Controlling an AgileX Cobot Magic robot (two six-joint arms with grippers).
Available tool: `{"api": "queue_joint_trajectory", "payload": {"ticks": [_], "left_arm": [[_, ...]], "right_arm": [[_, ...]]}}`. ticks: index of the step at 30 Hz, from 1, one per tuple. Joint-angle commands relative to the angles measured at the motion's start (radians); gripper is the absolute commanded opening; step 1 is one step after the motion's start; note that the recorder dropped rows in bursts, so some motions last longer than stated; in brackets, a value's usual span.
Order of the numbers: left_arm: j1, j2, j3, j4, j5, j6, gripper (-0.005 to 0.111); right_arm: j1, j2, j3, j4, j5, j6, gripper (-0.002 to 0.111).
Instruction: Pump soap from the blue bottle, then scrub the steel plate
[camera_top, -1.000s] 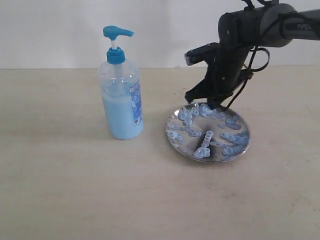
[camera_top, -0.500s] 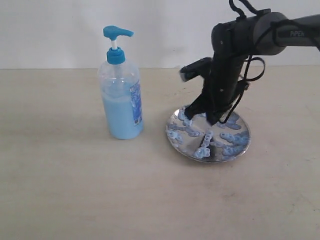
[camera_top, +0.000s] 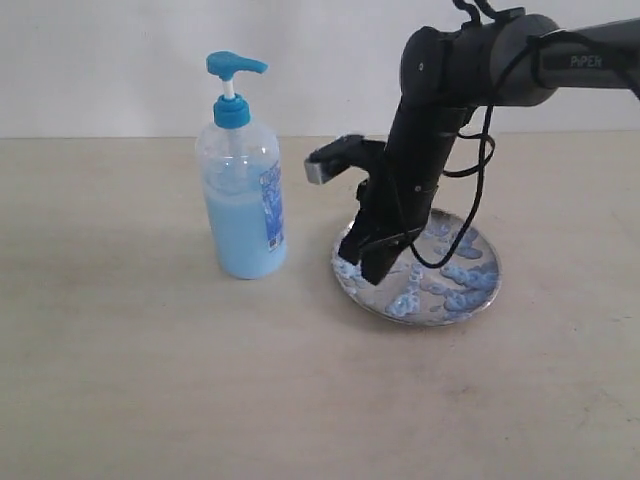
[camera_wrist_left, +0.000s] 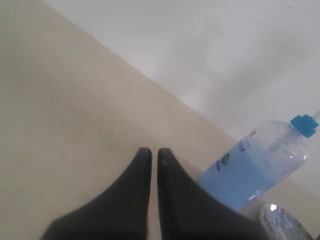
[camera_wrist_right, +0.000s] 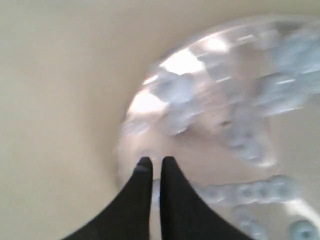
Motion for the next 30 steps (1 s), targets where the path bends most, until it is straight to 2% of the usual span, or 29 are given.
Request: {"api": "queue_joint_trajectory", "payload": {"ticks": [1, 3, 5, 7, 9, 11, 13, 15, 16, 18, 19, 21, 23, 24, 25, 26, 28, 29, 30], "left_arm": [[-0.006, -0.003, 0.004, -0.005, -0.006, 0.003, 0.004], [-0.006, -0.003, 0.004, -0.005, -0.006, 0.003, 0.004], [-0.006, -0.003, 0.004, -0.005, -0.006, 0.003, 0.004], [-0.006, -0.003, 0.004, -0.005, -0.006, 0.003, 0.004], [-0.006, -0.003, 0.004, -0.005, -0.006, 0.003, 0.004], [-0.006, -0.003, 0.004, -0.005, -0.006, 0.003, 0.004], [-0.006, -0.003, 0.004, -0.005, -0.006, 0.003, 0.004], [-0.006, -0.003, 0.004, -0.005, -0.006, 0.003, 0.004], [-0.006, -0.003, 0.004, -0.005, -0.006, 0.003, 0.004], [-0.006, -0.003, 0.004, -0.005, -0.006, 0.003, 0.004], [-0.006, -0.003, 0.004, -0.005, -0.006, 0.003, 0.004], [-0.006, -0.003, 0.004, -0.005, -0.006, 0.003, 0.004], [-0.006, -0.003, 0.004, -0.005, -0.006, 0.003, 0.004], [-0.006, -0.003, 0.004, -0.005, -0.006, 0.003, 0.004], [-0.006, -0.003, 0.004, -0.005, -0.006, 0.003, 0.004], [-0.006, -0.003, 0.004, -0.005, -0.006, 0.003, 0.004], [-0.006, -0.003, 0.004, -0.005, -0.006, 0.003, 0.004], [-0.006, -0.003, 0.004, -0.005, -0.006, 0.003, 0.004], [-0.006, -0.003, 0.004, -0.005, -0.006, 0.003, 0.004]], "right_arm": [[-0.007, -0.020, 0.010, -0.311, 0.104, 0.157, 0.000], [-0.020, -0.024, 0.010, -0.581, 0.104, 0.357, 0.000], [-0.025, -0.024, 0.010, -0.775, -0.053, 0.603, 0.000], [-0.025, -0.024, 0.010, -0.728, -0.275, 0.749, 0.000], [-0.017, -0.024, 0.010, -0.525, -0.304, 0.620, 0.000], [-0.012, -0.024, 0.012, -0.289, -0.131, 0.288, 0.000], [-0.019, -0.024, 0.040, -0.228, 0.072, 0.125, 0.000], [-0.048, -0.026, 0.069, -0.305, 0.094, 0.261, 0.000], [-0.074, -0.028, 0.076, -0.391, 0.059, 0.425, 0.000], [-0.115, -0.032, 0.073, -0.491, -0.017, 0.615, 0.000], [-0.132, -0.040, 0.062, -0.482, -0.078, 0.700, 0.000], [-0.145, -0.049, 0.044, -0.343, -0.170, 0.660, 0.000], [-0.135, -0.049, 0.024, -0.049, -0.221, 0.306, 0.000], [-0.126, -0.049, 0.018, 0.086, -0.173, 0.114, 0.000], [-0.111, -0.049, 0.018, 0.214, -0.073, -0.162, 0.000], [-0.102, -0.049, 0.018, 0.238, 0.056, -0.268, 0.000], [-0.088, -0.049, 0.046, 0.082, 0.104, -0.212, 0.000], [-0.096, -0.047, 0.062, -0.170, 0.104, 0.003, 0.000], [-0.100, -0.043, 0.064, -0.279, 0.062, 0.157, 0.000]]}}
